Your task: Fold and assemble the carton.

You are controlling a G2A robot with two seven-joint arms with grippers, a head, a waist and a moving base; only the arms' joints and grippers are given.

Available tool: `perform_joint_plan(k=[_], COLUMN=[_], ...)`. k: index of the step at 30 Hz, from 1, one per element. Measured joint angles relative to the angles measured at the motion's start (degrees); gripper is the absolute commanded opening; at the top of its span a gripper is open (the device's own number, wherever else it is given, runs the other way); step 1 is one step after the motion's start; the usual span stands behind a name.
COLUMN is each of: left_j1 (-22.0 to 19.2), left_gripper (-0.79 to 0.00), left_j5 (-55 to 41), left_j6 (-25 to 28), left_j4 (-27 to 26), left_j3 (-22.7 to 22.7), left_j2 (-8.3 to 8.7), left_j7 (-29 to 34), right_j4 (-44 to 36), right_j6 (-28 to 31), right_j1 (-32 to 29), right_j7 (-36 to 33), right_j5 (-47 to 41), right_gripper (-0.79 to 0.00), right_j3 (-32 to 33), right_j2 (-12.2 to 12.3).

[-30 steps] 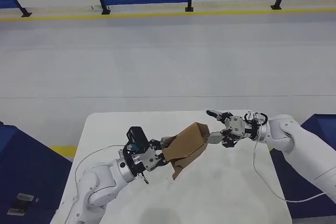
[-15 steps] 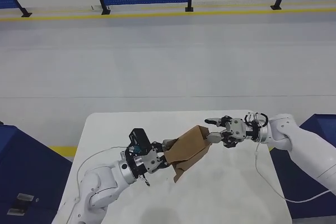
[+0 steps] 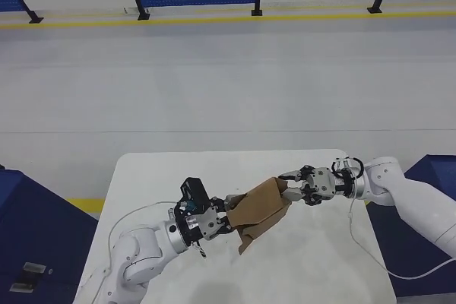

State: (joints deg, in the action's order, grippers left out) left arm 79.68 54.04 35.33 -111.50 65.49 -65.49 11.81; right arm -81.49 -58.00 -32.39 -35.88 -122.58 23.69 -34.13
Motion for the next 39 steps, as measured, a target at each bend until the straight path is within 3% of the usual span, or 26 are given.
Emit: perform_joint_plan(k=[4, 12, 39], left_j1=[0.0, 0.2, -0.5], left_gripper=[-0.785, -0.785, -0.785], left_j5=[-1.0, -4.3, -6.1], left_j6=[0.6, 2.4, 2.7], left_j4=[0.1, 0.6, 0.7], left_j3=[-0.1, -0.6, -1.5], left_j2=[0.06, 0.21, 0.52], left_j7=[0.4, 1.8, 3.5], right_j4=[0.3, 0.2, -1.2], right_j6=[0.0, 0.0, 0.0], right_j1=[1.1, 2.5, 4.7], right_j7=[-1.0, -1.8, -3.7], right_j5=[0.7, 2.2, 5.7], right_gripper=[-0.619, -0.582, -0.622], right_j3=[-1.6, -3.4, -6.9], right_j2=[0.1, 0.2, -0.6])
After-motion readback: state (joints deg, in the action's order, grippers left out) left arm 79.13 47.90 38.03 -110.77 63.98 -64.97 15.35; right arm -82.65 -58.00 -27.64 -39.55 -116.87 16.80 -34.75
